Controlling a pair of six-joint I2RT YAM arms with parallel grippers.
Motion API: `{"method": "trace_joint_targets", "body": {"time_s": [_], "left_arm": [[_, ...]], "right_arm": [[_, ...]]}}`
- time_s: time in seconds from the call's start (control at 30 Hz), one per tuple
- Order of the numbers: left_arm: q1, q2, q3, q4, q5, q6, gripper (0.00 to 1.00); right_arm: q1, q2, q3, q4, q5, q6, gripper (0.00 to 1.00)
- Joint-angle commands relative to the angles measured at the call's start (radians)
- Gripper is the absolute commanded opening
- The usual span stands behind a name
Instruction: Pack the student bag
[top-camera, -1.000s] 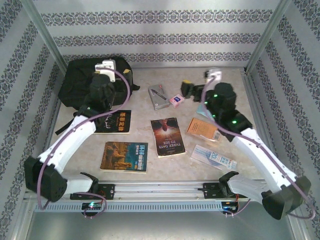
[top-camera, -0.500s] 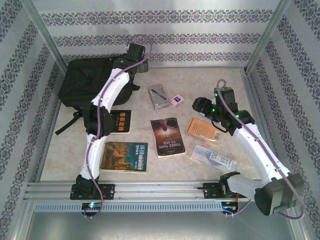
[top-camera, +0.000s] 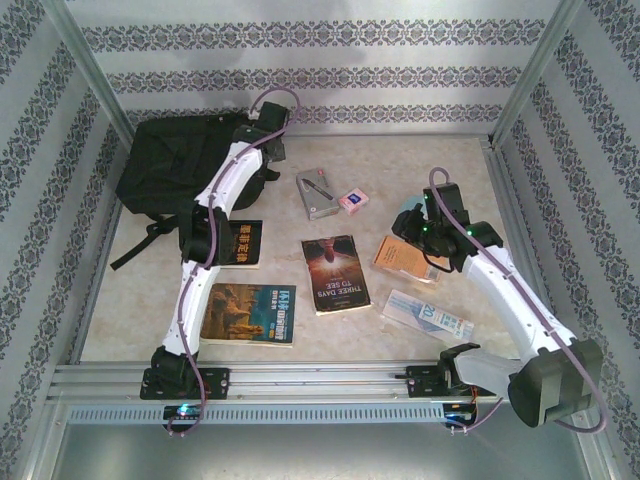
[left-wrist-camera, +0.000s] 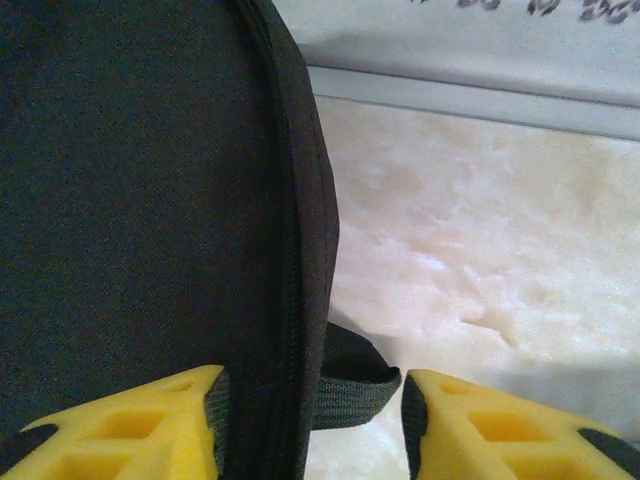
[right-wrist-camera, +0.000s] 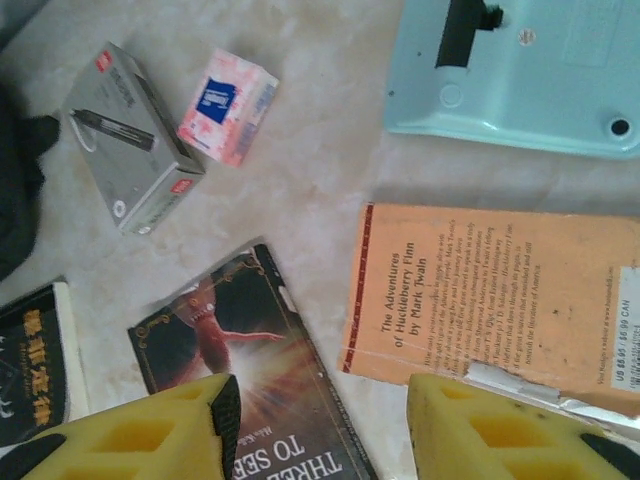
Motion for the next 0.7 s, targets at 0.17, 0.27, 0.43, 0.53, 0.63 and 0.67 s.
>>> {"method": "trace_joint_targets", "body": {"time_s": [0.17,0.27,0.43,0.53,0.63,0.67], "left_arm": [[0.006,0.029,0.033,-0.006,-0.046,0.042,0.12],[0.003,-0.027,0.035,-0.003,-0.079,0.071,0.0],[-0.007,-0.147,0.036,0.03,-0.135,0.154,0.0],[-0.006,-0.223,0.02,0.036,-0.158,0.21,0.0],[-0.006,-0.295,-0.012,0.031,-0.127,0.257,0.0],[-0.007,-0.321,-0.028,0.026,-0.107,0.266,0.0]], "right_arm": [[0.011,-0.007,-0.04,0.029,-0.023,0.001,0.3],[0.023,-0.022,-0.046,0.05,-0.061,-0.007,0.28],[0.075,-0.075,-0.032,0.039,-0.026,-0.035,0.32],[0.096,-0.125,-0.037,0.045,-0.034,-0.055,0.33],[0.099,-0.17,-0.043,0.058,-0.071,-0.065,0.36],[0.103,-0.182,-0.04,0.055,-0.075,-0.068,0.39]]}}
